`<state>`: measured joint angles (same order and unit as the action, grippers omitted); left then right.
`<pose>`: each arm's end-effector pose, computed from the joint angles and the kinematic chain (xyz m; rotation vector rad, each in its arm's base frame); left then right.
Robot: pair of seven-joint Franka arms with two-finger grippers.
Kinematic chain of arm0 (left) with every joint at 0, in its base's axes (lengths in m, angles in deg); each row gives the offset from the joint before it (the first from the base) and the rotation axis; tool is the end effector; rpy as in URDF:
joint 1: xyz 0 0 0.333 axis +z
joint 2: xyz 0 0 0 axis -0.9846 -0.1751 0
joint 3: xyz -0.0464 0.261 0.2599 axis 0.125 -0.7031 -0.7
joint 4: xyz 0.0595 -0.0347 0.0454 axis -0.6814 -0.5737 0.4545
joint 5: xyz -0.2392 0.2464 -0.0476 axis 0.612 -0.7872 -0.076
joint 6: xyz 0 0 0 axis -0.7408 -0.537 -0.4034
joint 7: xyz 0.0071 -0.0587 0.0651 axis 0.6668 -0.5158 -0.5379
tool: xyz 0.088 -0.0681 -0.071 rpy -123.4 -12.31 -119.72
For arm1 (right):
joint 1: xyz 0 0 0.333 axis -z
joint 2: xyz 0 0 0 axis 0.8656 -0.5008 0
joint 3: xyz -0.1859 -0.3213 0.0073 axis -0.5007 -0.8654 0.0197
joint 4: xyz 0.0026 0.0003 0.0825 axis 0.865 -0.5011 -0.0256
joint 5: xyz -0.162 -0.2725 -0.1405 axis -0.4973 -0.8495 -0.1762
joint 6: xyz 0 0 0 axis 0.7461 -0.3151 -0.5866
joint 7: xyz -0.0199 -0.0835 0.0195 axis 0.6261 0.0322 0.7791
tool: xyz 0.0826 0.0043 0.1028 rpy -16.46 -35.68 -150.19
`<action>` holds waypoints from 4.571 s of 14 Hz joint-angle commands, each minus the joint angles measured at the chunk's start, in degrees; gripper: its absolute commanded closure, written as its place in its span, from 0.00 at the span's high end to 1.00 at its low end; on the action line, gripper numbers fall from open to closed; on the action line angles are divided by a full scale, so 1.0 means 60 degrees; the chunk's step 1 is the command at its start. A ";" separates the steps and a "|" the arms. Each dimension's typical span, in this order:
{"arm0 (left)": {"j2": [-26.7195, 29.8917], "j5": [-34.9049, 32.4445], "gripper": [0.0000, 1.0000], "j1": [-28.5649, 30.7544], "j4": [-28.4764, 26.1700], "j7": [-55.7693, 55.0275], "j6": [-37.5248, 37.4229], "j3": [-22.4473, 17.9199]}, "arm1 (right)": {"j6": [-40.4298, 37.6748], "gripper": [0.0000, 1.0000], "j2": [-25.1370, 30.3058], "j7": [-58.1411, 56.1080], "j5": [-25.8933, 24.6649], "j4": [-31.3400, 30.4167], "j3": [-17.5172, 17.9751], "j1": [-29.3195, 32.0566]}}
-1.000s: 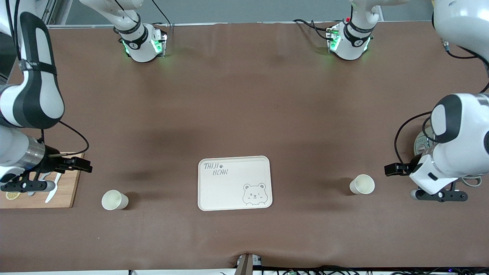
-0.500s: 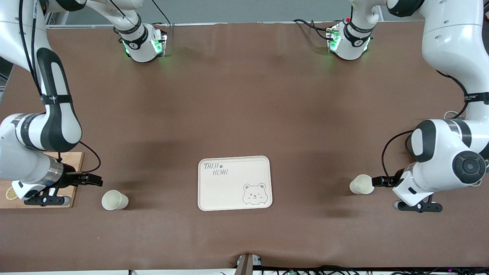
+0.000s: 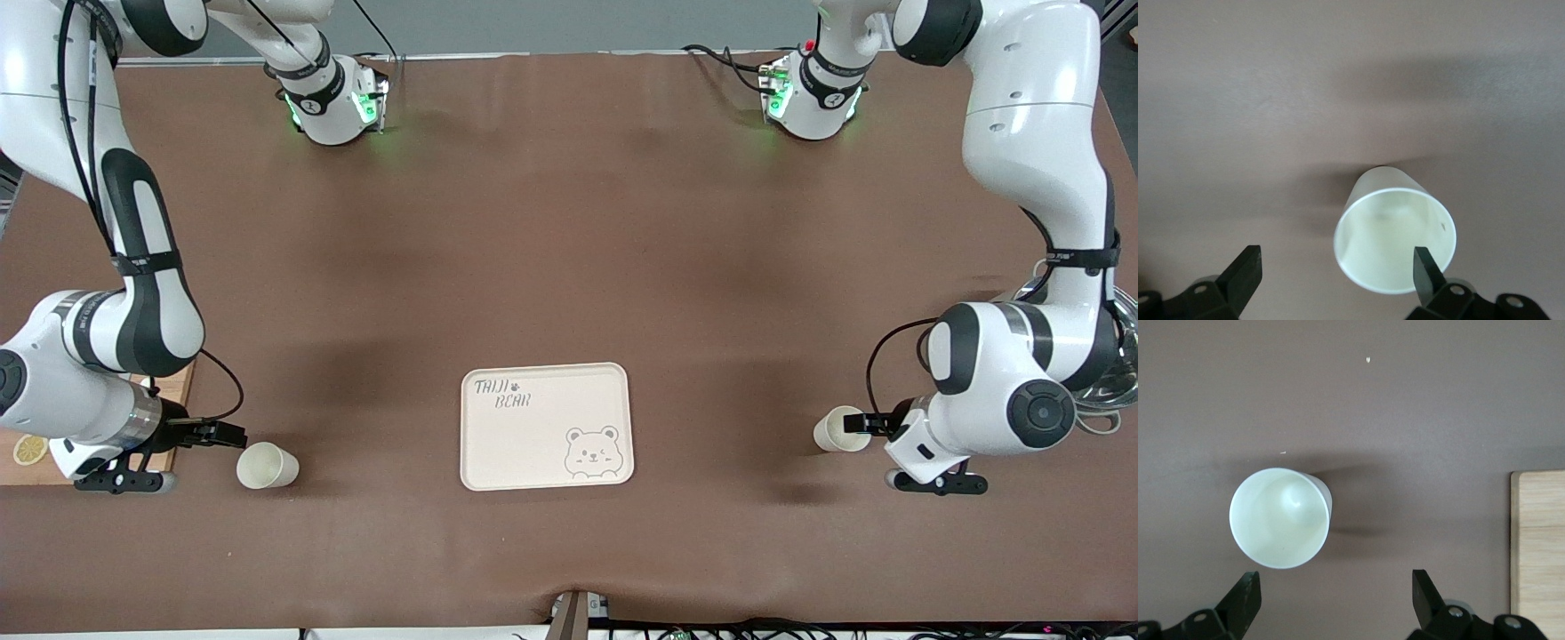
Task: Place white IKEA cup upright on tray with both arms
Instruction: 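Close the right gripper on its cup while the left gripper grasps the other, then lift the cups and carry both toward the bear tray, then lower both cups upright onto the tray and open both grippers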
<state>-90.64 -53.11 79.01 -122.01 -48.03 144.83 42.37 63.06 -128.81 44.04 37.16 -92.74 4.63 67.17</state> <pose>0.7251 -0.0349 0.2980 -3.1333 0.0744 0.1787 0.7251 -0.0587 0.3335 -3.0783 0.0599 -0.0948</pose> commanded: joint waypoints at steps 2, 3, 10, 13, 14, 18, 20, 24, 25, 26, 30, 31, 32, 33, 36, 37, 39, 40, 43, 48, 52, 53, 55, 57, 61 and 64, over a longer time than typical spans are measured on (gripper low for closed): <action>-0.0369 0.0237 1.00 -0.0040 0.0081 0.0240 0.0141 0.0009 | 0.0526 1.00 -0.0549 0.0113 0.0036 0.0379 0.0103 0.0071; -0.0413 0.0237 1.00 -0.0025 0.0081 0.0240 0.0185 0.0009 | 0.0614 1.00 -0.0637 0.0113 0.0036 0.0394 0.0103 0.0071; -0.0399 0.0237 0.22 -0.0025 0.0051 0.0752 0.0302 0.0009 | 0.0732 1.00 -0.1077 0.0084 0.0050 0.0511 0.0117 0.0056; -0.0355 0.0237 0.00 -0.0040 0.0066 0.0811 0.0302 0.0009 | 0.1111 1.00 -0.1326 0.0070 0.0050 0.0497 0.0117 0.0041; -0.0341 0.0237 0.00 -0.0040 0.0066 0.0826 0.0302 0.0023 | 0.1156 1.00 -0.1326 0.0069 0.0065 0.0497 0.0117 0.0041; -0.0296 0.0222 0.00 -0.0054 0.0081 0.0855 0.0302 0.0024 | 0.1230 1.00 -0.1414 0.0099 0.0051 0.0438 0.0117 0.0041; -0.0238 0.0222 0.00 -0.0084 0.0124 0.0797 0.0287 0.0038 | 0.1259 1.00 -0.1414 0.0084 0.0006 0.0438 0.0117 0.0027; 0.0025 0.0237 0.00 -0.0099 0.0183 0.0287 0.0141 0.0375 | 0.1259 0.88 -0.1429 0.0099 0.0064 0.0438 0.0117 -0.0076; 0.0026 0.0237 0.00 -0.0186 0.0241 -0.0093 0.0112 0.0404 | 0.1259 0.77 -0.1429 0.0099 0.0079 0.0438 0.0117 -0.0076; 0.0026 0.0237 0.00 -0.0331 0.0271 -0.0401 0.0068 0.0419 | 0.1259 0.65 -0.1429 0.0099 0.0080 0.0438 0.0117 -0.0076; 0.0040 0.0237 0.00 -0.1020 0.0344 -0.1953 -0.0137 0.0434 | 0.1245 0.31 -0.1429 0.0099 0.0080 0.0438 0.0117 -0.0134; 0.0113 0.0237 0.00 -0.1195 0.0359 -0.2450 -0.0224 0.0434 | 0.1245 0.23 -0.1429 0.0099 0.0080 0.0438 0.0117 -0.0135; 0.0186 0.0237 0.00 -0.1458 0.0359 -0.2977 -0.0327 0.0448 | 0.1245 0.16 -0.1429 0.0084 0.0080 0.0438 0.0117 -0.0149; 0.0230 0.0251 0.00 -0.1693 0.0403 -0.3461 -0.0371 0.0477 | 0.1245 0.09 -0.1429 0.0084 0.0080 0.0438 0.0117 -0.0149; 0.0260 0.0441 0.00 -0.2235 0.0608 -0.4561 -0.0430 0.0478 | 0.1245 0.00 -0.1429 0.0084 0.0065 0.0438 0.0117 -0.0149; 0.0260 0.0471 0.00 -0.2382 0.0652 -0.4956 -0.0387 0.0478 | 0.1230 0.00 -0.1429 0.0099 0.0079 0.0438 0.0117 -0.0149; 0.0246 0.0500 0.00 -0.2675 0.0886 -0.5514 -0.0343 0.0492 | 0.1187 0.00 -0.1414 0.0113 0.0094 0.0467 0.0117 -0.0149; 0.0246 0.0500 0.00 -0.2778 0.0901 -0.5763 -0.0284 0.0492 | 0.1114 0.00 -0.1385 0.0113 0.0109 0.0496 0.0132 -0.0149; 0.0100 0.0500 0.00 -0.3159 0.0960 -0.6364 0.0300 0.0478 | 0.0472 0.00 -0.1326 0.0507 0.0123 0.0831 0.0191 -0.0193; -0.0062 0.0675 0.00 -0.3701 0.0960 -0.7521 0.1150 0.0478 | -0.1391 0.00 -0.1254 0.2935 0.0123 0.1946 0.0220 -0.1143; -0.0310 0.1071 0.00 -0.4184 0.0960 -0.8429 0.1927 0.0419 | -0.1421 0.00 -0.1180 0.5059 0.0167 0.1947 0.0205 -0.2110; -0.0355 0.1086 0.00 -0.4316 0.0960 -0.8664 0.2073 0.0419 | -0.1421 0.00 -0.1165 0.5572 0.0153 0.1947 0.0205 -0.2402; -0.0544 0.1159 0.00 -0.4390 0.0945 -0.9060 0.2293 0.0419 | -0.1421 0.00 -0.1151 0.6422 0.0124 0.1947 0.0205 -0.3003; -0.0706 0.1392 0.00 -0.4507 0.0930 -0.9193 0.2338 0.0419 | -0.1421 0.00 -0.1151 0.7229 0.0080 0.1947 0.0205 -0.3370; -0.1057 0.1438 0.00 -0.4640 0.0930 -0.9399 0.2338 0.0405 | -0.1392 0.00 -0.1136 0.8211 0.0006 0.1932 0.0161 -0.4264; -0.1190 0.1438 0.00 -0.4712 0.0916 -0.9384 0.2338 0.0404 | -0.1071 0.00 -0.1253 0.8989 -0.0008 0.1918 0.0147 -0.4747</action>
<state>-97.46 -46.01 51.80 -117.00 -103.87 158.30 45.67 55.82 -136.29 95.12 37.33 -81.38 6.14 40.17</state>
